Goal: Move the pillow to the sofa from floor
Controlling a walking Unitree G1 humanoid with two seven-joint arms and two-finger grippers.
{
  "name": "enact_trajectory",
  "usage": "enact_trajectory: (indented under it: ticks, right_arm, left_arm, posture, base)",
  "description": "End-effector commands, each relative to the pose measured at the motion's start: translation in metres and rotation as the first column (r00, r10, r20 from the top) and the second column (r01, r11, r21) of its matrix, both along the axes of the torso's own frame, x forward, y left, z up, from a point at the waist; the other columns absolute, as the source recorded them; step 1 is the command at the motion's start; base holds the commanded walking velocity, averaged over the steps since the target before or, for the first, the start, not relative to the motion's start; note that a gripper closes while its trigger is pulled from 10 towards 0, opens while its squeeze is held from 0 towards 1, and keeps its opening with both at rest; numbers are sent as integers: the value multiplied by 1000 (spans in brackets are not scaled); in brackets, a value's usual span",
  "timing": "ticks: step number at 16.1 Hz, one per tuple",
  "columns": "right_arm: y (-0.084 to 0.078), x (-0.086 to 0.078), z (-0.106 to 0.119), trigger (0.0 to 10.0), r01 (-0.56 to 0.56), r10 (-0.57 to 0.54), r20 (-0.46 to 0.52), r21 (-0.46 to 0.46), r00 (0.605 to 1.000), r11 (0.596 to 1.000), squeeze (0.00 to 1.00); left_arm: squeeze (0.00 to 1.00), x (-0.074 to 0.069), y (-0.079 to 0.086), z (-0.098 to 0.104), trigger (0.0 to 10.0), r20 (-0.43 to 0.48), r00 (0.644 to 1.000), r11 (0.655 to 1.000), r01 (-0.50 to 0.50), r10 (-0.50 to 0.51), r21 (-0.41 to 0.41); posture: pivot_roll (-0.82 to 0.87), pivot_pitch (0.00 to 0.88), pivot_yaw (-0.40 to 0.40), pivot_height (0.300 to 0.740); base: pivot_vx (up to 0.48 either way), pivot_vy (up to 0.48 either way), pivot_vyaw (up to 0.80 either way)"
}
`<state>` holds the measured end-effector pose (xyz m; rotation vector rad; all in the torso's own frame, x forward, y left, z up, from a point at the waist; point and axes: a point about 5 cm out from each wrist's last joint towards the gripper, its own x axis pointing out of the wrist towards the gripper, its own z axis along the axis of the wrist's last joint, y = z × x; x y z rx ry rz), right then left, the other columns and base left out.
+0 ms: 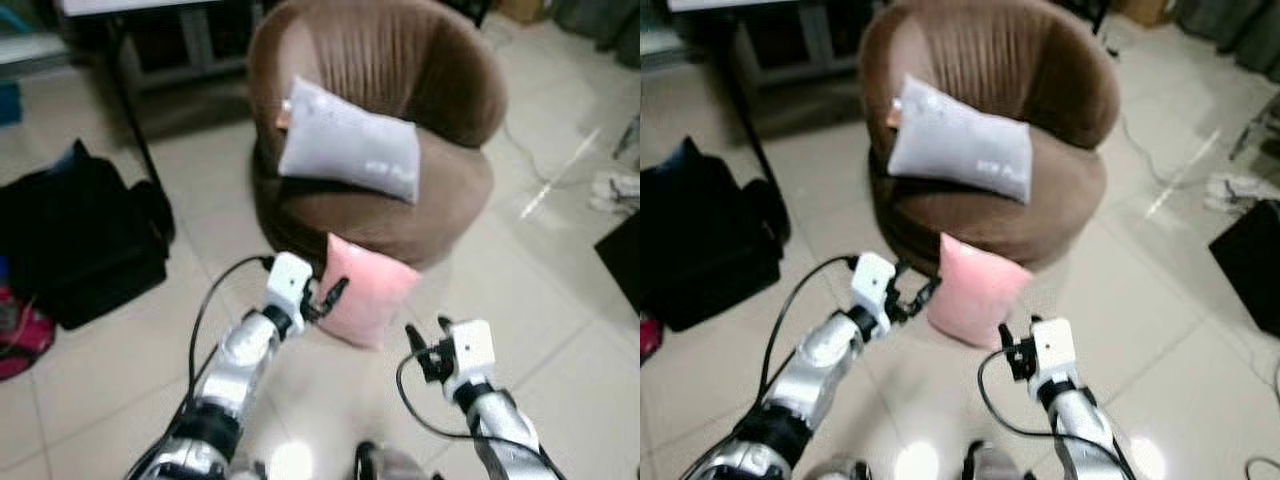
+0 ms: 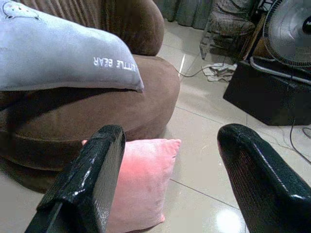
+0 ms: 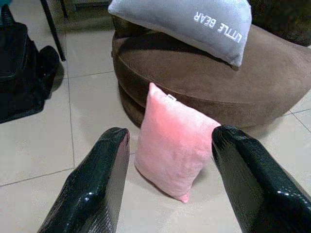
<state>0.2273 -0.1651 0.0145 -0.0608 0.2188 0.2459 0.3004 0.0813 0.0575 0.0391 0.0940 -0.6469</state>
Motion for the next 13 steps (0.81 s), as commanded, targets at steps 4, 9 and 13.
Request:
enact_trajectory:
  ticks: [4,9,13]
  right_arm:
    - [-3,-3,-4,10000,18,-18,-24,5,1000,1000,0]
    - [0,-3,-3,10000,17,-16,-26,26,1000,1000,0]
    - [1,-2,-1,10000,10,-10,-22,30,1000,999,0]
  left_arm:
    - [0,0,-3,2,10000,2,1000,1000,14,-14,5]
    - [0,0,-1,2,10000,1,1000,1000,3,-3,4]
    - [0,0,-1,4,10000,10,1000,1000,1,-1,-10]
  posture:
    - [-128,145,-49,740]
    - [-128,163,-53,740]
    - [-123,164,-54,740]
  base:
    - [0,0,-295]
    - [0,0,-580]
    - [0,178,-577]
